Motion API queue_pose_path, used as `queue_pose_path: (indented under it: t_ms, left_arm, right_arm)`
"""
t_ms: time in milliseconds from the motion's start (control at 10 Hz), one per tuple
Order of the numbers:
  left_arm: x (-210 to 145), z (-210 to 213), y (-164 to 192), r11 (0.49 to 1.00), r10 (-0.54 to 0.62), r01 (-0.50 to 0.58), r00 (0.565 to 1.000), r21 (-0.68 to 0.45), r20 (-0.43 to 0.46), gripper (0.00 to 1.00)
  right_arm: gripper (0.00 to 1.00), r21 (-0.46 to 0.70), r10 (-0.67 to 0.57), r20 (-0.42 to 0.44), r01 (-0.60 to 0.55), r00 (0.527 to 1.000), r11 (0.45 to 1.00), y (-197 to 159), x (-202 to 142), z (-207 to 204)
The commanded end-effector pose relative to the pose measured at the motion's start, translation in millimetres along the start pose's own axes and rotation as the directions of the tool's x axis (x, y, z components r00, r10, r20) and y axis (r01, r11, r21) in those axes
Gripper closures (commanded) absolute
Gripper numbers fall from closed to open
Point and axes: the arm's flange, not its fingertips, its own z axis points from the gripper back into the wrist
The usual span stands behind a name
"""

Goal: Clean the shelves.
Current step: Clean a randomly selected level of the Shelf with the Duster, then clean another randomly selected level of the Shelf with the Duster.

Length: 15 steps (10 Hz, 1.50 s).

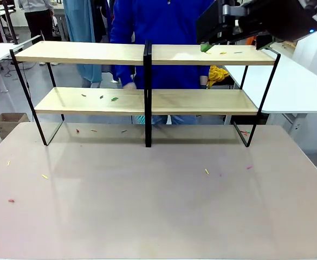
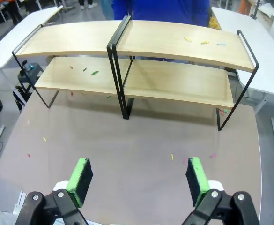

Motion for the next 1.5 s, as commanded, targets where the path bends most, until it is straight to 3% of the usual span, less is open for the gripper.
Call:
queue_pose_path:
  t_ms: [0,1100,1200,1400]
  left_arm:
    - [5.6,-2.4,-13.4,0.992,-0.115,0.111,0.992,-0.063,-0.053,0.87]
    - [5.0,-7.3,-13.5,0.994,-0.092,0.09,0.995,-0.057,-0.048,0.87]
    - [3.7,-12.6,-23.5,0.983,-0.155,0.143,0.982,-0.118,-0.104,0.87]
    - [-15.0,-5.8,-36.5,0.915,-0.324,0.229,0.907,-0.333,-0.268,0.87]
  right_arm:
    - [0.0,0.006,-0.009,-0.001,0.009,1.0,1.0,-0.8,1.8,0.4]
    - [0.0,0.006,-0.009,-0.001,0.009,1.0,1.0,-0.8,1.8,0.4]
    - [0.0,0.006,-0.009,-0.001,0.009,1.0,1.0,-0.8,1.8,0.4]
    - [0.0,0.006,-0.009,-0.001,0.009,1.0,1.0,-0.8,1.8,0.4]
